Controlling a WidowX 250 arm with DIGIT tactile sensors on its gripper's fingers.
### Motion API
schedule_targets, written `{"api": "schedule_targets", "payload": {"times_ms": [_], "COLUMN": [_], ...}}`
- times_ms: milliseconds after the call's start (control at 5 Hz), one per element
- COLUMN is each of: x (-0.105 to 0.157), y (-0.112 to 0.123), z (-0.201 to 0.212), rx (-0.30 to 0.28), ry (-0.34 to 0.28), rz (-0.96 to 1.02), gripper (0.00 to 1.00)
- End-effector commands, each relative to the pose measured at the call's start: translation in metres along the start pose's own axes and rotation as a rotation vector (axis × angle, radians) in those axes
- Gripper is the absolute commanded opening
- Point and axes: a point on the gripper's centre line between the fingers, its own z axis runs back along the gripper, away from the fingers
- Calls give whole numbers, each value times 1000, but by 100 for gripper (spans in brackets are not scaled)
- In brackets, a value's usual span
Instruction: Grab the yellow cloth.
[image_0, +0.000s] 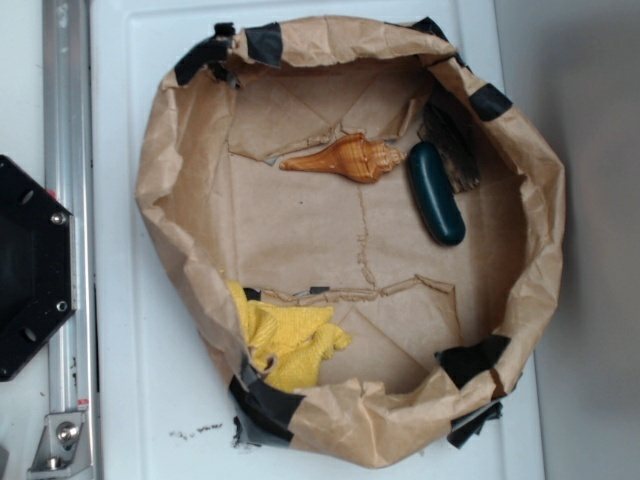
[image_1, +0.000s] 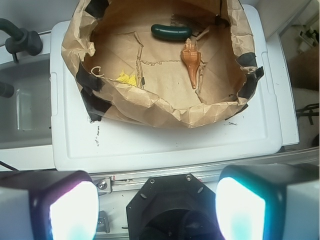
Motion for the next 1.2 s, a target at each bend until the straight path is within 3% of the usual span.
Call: {"api": "schedule_targets", "payload": {"times_ms": [0, 200, 400, 600, 800, 1000], "x": [0, 46, 69, 92, 96, 96], "y": [0, 21, 31, 33, 23, 11], "z": [0, -45, -72, -114, -144, -176], "rx": [0, -35, -74, -161, -207, -205], "ry": [0, 56, 92, 180, 319, 424], "rz": [0, 92, 167, 218, 246, 312], "gripper": [100, 100, 100, 100, 100, 100]}}
